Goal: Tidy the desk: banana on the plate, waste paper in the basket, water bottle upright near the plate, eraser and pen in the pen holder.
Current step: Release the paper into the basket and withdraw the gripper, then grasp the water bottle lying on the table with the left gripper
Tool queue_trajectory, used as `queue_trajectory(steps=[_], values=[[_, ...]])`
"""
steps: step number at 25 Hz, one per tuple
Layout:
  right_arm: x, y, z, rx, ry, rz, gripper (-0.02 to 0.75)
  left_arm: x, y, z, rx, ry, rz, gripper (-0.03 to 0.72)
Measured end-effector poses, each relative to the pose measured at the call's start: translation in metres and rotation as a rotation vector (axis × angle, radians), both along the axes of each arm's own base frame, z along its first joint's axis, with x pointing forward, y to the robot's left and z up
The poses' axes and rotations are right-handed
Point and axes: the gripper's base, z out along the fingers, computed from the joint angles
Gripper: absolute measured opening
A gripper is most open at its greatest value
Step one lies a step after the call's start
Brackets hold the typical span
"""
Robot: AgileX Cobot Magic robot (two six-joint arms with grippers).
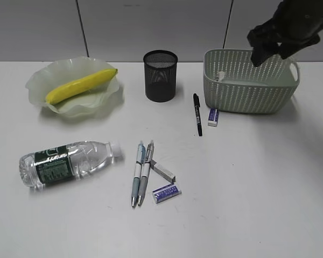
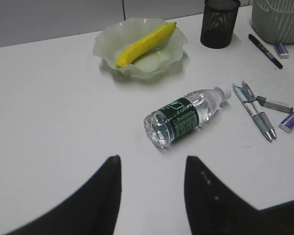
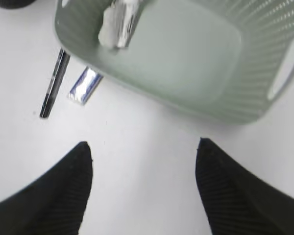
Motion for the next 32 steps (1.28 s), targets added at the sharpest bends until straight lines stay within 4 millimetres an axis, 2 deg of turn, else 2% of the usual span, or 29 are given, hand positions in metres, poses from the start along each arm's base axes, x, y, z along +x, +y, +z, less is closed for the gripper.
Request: queue_trajectory(steps=[5,9,12,17,20,24,27,32], values=[[-0.048,-0.012,0.039,-0.004,0.049,-0.006,0.522,0.0,0.0,0.0,0.0,0.0,0.0,0.319],[-0.103,-0.027,0.061,0.005,0.022,-0.008,0.522,0.0,0.0,0.0,0.0,0.0,0.0,0.319],[-0.15,-0.037,0.067,0.038,0.008,-0.01,0.521,0.0,0.0,0.0,0.0,0.0,0.0,0.319],[-0.231,-0.055,0.059,0.093,-0.007,-0.009,0.519,0.0,0.0,0.0,0.0,0.0,0.0,0.319],[-0.281,-0.068,0.053,0.12,-0.076,-0.006,0.519,0.0,0.0,0.0,0.0,0.0,0.0,0.319],[-0.329,-0.08,0.038,0.151,-0.175,-0.003,0.519,0.0,0.0,0.0,0.0,0.0,0.0,0.319],[-0.363,-0.089,0.031,0.187,-0.311,0.004,0.519,0.0,0.0,0.0,0.0,0.0,0.0,0.319],[-0.4,-0.099,0.019,0.24,-0.493,0.014,0.519,0.0,0.0,0.0,0.0,0.0,0.0,0.317]])
